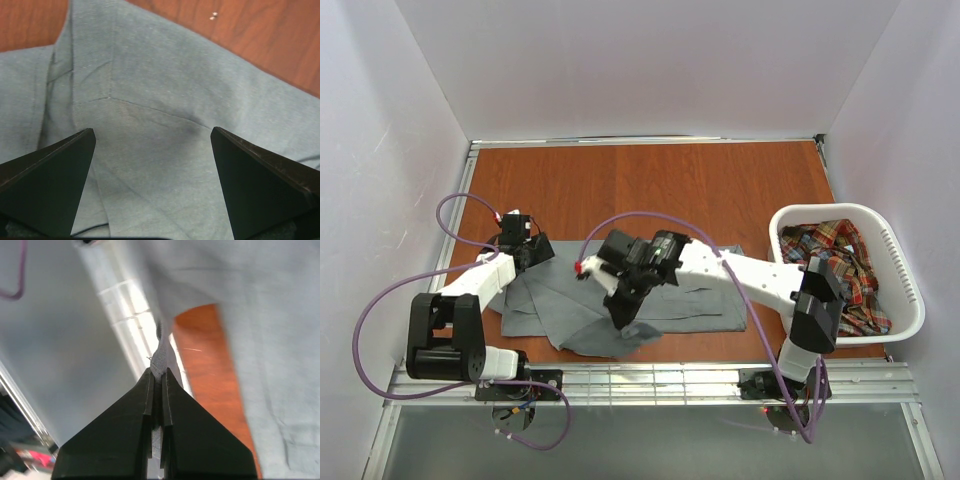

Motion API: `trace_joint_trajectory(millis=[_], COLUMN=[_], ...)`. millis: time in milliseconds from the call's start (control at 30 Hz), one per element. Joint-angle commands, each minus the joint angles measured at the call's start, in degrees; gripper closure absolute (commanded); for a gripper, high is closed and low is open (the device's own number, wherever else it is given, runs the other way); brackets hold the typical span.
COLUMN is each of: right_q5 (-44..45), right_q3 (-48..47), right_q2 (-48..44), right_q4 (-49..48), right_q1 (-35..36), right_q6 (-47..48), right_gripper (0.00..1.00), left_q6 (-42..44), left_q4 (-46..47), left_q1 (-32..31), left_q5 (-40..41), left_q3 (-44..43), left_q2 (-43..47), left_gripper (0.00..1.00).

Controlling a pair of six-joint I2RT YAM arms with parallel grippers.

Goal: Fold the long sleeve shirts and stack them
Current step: Fold the shirt

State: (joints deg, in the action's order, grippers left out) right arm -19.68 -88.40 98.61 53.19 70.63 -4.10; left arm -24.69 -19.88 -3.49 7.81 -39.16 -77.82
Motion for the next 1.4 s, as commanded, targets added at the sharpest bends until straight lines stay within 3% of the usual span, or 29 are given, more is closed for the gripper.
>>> trace_joint_trajectory(millis=[0, 267, 467, 967, 1167, 1200, 1267, 1367], right_q5=[-1.85, -6.24, -5.46, 2.54, 11.75, 16.91, 21.33, 22.32], right_q3=[3.84, 16.05, 20.81, 19.85, 19.49, 19.76, 20.63, 21.69], right_q2=[-4.82, -9.4, -9.66, -2.89, -4.38, -6.39, -9.12, -15.01], right_q4=[-3.35, -10.47, -14.25, -17.06, -16.19, -15.58, -14.61, -16.27], right_q1=[-8.37, -27.27, -35.73, -38.81, -39.43, -39.43, -39.43, -38.73], right_q6=[-2.05, -3.54, -3.9, -3.9, -7.4, -8.2, -10.48, -11.37], right_gripper=[0.99, 0.99, 0.99, 0.91, 0.63, 0.54, 0.47, 0.37], left_q6=[0.6, 1.22, 1.31, 1.22, 1.04, 0.96, 0.61, -1.24], left_q4=[-1.04, -1.39, -1.65, -1.48, -1.04, -1.13, -2.0, -4.72], left_q1=[-0.03, -0.03, -0.03, -0.03, -0.03, -0.12, -0.12, -0.47], left_q5=[4.32, 3.96, 3.96, 3.52, 1.33, -0.15, -1.83, -3.33], left_q3=[-1.54, -1.8, -1.89, -1.8, -1.71, -1.63, -1.45, -2.94], left_q2=[-0.31, -1.81, -1.98, -0.75, 1.96, 4.67, 8.54, 16.54], left_gripper=[0.11, 0.11, 0.11, 0.11, 0.11, 0.1, 0.1, 0.1])
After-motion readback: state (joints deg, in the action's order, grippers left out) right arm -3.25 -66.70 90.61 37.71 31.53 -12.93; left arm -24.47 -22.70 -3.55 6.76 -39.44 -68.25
